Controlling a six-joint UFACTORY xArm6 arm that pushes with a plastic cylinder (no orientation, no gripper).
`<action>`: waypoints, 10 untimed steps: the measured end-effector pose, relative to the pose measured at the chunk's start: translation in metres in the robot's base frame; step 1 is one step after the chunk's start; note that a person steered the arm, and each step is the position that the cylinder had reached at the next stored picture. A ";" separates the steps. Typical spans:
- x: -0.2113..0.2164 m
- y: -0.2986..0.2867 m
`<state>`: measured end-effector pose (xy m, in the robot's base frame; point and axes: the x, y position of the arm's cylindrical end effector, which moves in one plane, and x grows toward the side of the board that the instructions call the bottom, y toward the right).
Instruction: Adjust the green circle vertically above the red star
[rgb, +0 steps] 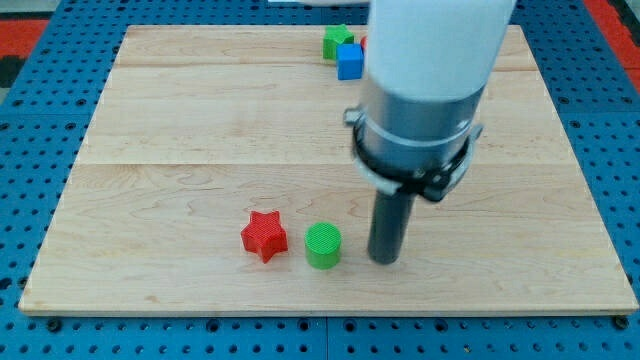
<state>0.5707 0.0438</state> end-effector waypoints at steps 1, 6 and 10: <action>-0.002 -0.068; -0.065 -0.223; -0.248 -0.196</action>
